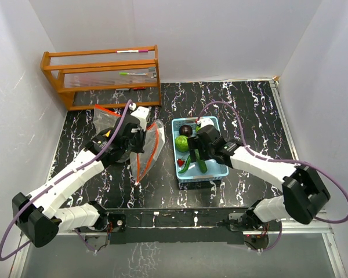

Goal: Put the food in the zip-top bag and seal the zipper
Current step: Pick up the fake vegetable from the bin.

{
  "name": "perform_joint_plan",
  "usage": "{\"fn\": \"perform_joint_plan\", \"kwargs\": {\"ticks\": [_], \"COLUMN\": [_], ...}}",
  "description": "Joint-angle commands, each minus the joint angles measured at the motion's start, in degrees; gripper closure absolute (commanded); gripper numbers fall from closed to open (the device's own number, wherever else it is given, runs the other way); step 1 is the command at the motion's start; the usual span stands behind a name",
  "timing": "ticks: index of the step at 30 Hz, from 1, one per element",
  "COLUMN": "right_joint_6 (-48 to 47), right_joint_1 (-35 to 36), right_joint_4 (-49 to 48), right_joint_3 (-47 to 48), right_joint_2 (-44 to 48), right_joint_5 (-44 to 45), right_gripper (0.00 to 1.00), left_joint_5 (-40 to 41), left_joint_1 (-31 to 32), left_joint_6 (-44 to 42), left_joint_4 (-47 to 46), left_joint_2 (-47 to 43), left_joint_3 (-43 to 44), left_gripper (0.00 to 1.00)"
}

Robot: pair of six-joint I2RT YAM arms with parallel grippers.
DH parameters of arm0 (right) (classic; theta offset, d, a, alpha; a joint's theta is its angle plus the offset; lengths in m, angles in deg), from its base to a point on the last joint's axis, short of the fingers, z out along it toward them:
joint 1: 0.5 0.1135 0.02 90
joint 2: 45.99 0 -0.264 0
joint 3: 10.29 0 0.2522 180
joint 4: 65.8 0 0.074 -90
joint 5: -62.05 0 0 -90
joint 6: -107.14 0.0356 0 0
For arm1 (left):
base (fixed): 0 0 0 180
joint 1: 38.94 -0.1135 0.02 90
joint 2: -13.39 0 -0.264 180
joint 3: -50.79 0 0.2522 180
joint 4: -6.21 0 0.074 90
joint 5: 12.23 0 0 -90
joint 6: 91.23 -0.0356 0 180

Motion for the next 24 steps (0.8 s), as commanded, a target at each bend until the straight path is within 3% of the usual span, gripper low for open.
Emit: {"fn": "perform_joint_plan", "kwargs": {"ticks": [1, 12, 16, 18, 19, 22, 24], "right_joint_6": [-2.50, -4.63, -5.40, -5.98, -6.33, -6.65, -6.29], "right_joint_1": [-1.44, -5.73, -5.97, -5.98, -5.96, -5.98, -5.96], "right_joint_4": [-7.36, -13.62, -16.25, -17.05, -17.31, -17.85, -17.61], "right_joint_3": [-0.53, -0.39, -0.20, -0.06, -0.09, -0.42, -0.82], "right_joint_2": [-2.88, -10.87, -13.02, -13.49, -13.53, -12.99, -11.96], "right_joint_5": [-3.91, -8.30, -9.32, -10.31, -10.79, -11.36, -10.81], "right_gripper": [0.10, 0.12, 0.18, 0.29, 0.40, 0.86, 0.92], "left_joint_5": [-4.72, -4.49, -4.63, -4.61, -4.56, -4.17, -3.97], "left_joint_1": [-0.18, -0.18, -0.19, -0.18, -0.18, -0.19, -0.18], "left_joint_6": [1.57, 1.33, 1.26, 1.25, 1.24, 1.24, 1.24], "left_joint_4": [-5.00, -6.01, -6.20, -6.19, -6.20, -6.19, -6.19], "left_joint_2": [0.58, 1.66, 2.04, 2.19, 2.24, 2.42, 2.67], "left_joint_3": [-1.88, -3.14, -3.21, -3.21, -3.25, -3.30, -3.38], "left_gripper": [1.00, 1.00, 1.00, 1.00, 1.00, 1.00, 1.00]}}
